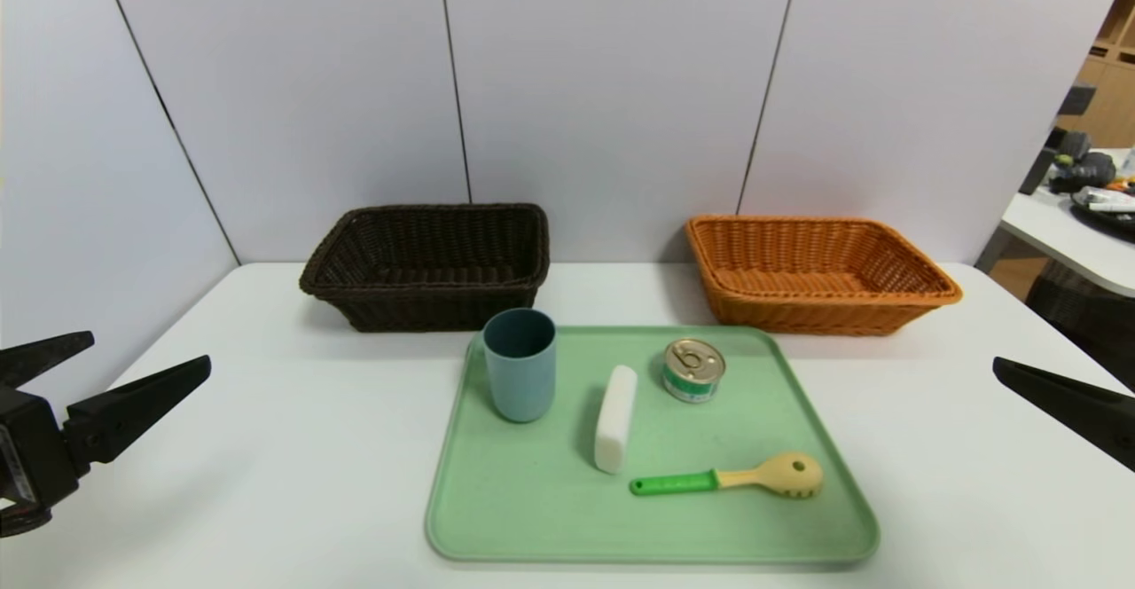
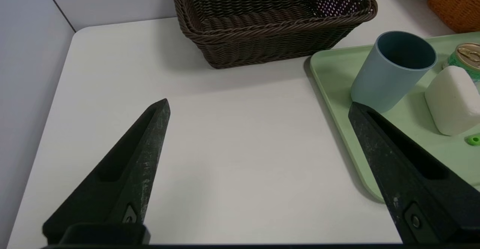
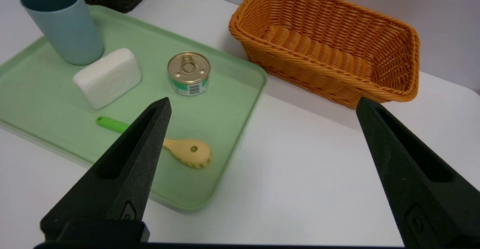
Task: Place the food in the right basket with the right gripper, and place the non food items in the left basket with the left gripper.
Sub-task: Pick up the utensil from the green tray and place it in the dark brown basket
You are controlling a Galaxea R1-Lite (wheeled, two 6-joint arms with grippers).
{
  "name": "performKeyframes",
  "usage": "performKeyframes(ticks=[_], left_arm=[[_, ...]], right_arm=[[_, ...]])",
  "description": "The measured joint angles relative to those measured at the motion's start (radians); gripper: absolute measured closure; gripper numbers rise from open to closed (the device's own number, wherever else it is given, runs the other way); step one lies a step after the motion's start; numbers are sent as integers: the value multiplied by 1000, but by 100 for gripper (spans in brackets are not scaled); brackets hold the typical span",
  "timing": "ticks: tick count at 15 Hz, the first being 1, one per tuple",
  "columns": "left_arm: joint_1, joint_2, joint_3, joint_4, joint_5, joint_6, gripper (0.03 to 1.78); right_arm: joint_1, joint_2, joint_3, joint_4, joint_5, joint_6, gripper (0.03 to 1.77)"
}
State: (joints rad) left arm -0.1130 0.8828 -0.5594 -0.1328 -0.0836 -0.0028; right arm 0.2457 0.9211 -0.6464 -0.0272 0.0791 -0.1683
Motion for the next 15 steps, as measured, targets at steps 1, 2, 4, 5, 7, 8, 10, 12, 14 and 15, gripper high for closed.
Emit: performKeyframes(ticks=[1,2,4,5,7,8,10,12,14,15], left_arm=[[-11,3,-1,-7,3,0,12],[-23,5,-1,-8,13,0,12],[-51,7,4,-9,31,-1,12],[-61,7,6,-9,36,-1,12],[-69,8,9,-9,36,-1,12],[-71,8,9,-9,36,-1,12],[-74,9,10,-9,35,-1,12],[-74,9,11,-9,35,-1,12],[-74,12,13,-8,35,-3,12],[-77,16,16,-9,35,-3,12]], right_arm=[[13,6,1,-6,0,7,10],[27,11,2,-9,0,11,10],[52,23,4,-11,-1,13,10],[65,30,4,-13,-1,13,10],[96,50,1,-15,-2,11,10],[110,60,-2,-15,-3,11,10],[140,85,-10,-16,-2,9,10],[169,119,-22,-16,-1,5,10],[198,163,-37,-32,-1,0,10],[210,190,-42,-52,-1,-1,10]])
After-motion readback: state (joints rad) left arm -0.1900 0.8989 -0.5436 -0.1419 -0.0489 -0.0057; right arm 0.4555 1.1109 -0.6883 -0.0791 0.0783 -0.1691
